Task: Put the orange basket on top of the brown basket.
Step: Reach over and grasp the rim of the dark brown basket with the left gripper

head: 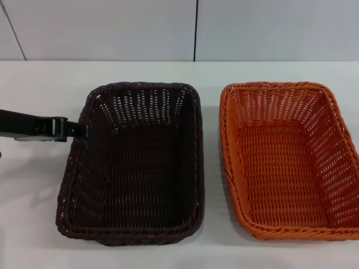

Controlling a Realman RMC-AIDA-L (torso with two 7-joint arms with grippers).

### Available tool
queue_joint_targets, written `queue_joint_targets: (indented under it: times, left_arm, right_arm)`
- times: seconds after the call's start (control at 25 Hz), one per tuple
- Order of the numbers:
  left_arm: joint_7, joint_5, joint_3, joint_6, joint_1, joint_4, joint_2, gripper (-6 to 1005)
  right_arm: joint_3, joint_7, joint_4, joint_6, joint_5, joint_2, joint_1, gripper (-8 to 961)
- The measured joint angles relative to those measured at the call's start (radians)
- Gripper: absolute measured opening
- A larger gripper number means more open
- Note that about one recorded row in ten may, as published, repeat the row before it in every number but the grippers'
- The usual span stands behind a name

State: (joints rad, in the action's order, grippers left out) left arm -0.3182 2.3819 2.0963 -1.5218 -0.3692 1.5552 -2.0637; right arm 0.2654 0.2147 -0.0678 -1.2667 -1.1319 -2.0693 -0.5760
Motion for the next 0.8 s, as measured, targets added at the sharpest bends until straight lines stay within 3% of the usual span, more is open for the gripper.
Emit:
queue_joint_targets:
  times: [0.8]
  left_arm:
    - [-0.015, 0.002, -0.068, 0.088, -0.007, -0.154, 0.003, 613]
  right_arm:
    - [0.0, 0.0, -0.002, 0.0, 0.0, 0.0, -0.003, 575]
